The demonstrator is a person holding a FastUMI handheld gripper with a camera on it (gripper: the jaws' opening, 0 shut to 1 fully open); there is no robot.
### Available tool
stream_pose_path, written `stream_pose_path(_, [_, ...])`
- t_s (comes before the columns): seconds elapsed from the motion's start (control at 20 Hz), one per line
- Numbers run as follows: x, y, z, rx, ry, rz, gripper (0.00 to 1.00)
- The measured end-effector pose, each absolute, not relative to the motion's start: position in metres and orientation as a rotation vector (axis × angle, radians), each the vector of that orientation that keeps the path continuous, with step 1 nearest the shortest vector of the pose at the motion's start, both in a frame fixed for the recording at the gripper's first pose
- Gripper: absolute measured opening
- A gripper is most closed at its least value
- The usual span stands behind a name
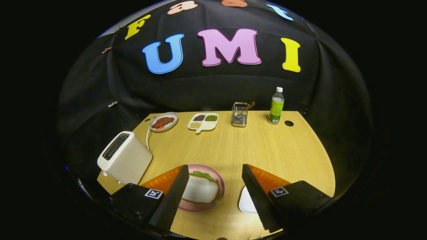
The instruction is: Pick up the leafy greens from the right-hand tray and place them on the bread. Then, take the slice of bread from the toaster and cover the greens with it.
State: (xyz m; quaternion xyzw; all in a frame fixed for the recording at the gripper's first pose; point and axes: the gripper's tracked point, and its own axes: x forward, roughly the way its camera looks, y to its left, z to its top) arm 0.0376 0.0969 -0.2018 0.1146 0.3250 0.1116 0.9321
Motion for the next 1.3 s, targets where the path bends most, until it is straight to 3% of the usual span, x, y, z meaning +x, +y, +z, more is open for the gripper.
stream_pose_path(0.55, [0.012, 0.048, -0.093, 0.187, 0.419, 0.194, 0.99])
stream_pose_path(1.3, [-0.002, 0.047, -0.095, 0.199, 0.394, 0.139, 0.99])
